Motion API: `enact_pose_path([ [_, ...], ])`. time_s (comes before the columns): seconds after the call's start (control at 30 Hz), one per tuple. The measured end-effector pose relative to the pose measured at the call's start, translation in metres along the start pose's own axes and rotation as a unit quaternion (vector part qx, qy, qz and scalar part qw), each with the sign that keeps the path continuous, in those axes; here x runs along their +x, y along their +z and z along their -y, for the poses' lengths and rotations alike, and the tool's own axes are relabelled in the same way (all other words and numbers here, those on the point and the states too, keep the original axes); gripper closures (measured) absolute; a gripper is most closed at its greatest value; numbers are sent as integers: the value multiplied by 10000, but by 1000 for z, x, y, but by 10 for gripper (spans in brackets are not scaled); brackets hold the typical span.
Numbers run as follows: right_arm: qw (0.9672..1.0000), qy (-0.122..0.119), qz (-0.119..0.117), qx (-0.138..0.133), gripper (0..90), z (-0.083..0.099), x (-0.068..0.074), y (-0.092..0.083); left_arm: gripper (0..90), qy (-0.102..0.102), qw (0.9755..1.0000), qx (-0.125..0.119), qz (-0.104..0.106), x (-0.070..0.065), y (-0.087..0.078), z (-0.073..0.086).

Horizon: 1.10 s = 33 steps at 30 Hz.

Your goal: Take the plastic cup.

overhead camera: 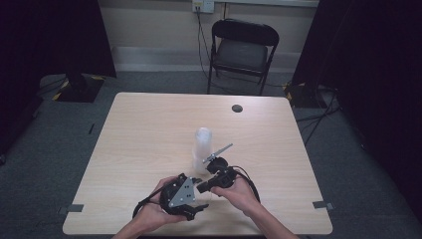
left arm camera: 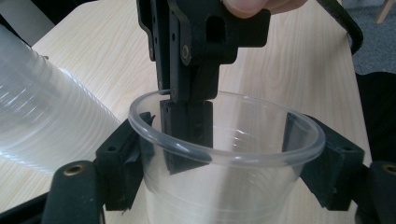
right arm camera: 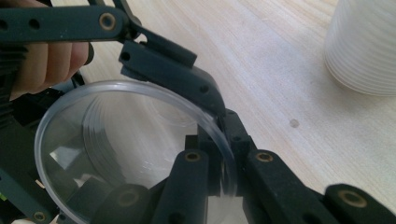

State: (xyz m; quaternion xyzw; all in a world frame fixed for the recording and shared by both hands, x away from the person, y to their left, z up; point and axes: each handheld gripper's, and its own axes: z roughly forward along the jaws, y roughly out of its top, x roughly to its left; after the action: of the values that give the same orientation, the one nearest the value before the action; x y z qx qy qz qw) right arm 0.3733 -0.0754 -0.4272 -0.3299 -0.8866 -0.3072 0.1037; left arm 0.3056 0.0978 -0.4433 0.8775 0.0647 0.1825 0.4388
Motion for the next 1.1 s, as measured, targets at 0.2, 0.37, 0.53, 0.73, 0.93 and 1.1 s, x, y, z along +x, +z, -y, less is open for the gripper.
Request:
enact_pose_path([
  [0.2, 10000, 61, 6, -70, 859, 2, -1, -1, 287, -106, 9999, -92, 8, 0, 0, 1],
  [0.37, 9999, 17, 4, -148, 833, 3, -2, -2, 289, -209, 9997, -83, -49, 0, 1, 4],
  [0.53, 9994, 18, -4, -348, 782, 6, -4, -6, 291, -317, 9995, -80, -31, 1, 0, 4],
  [0.73, 9984, -92, 24, -560, 743, 8, -2, -11, 289, -576, 9982, -124, -56, 4, -2, 6],
  [0.93, 9970, -194, 26, -753, 684, 11, -3, -16, 292, -896, 9956, -240, -116, 8, -5, 8],
  [1.1, 9954, -260, 20, -924, 652, 11, -3, -18, 295, -990, 9945, -310, -174, 11, -6, 11],
])
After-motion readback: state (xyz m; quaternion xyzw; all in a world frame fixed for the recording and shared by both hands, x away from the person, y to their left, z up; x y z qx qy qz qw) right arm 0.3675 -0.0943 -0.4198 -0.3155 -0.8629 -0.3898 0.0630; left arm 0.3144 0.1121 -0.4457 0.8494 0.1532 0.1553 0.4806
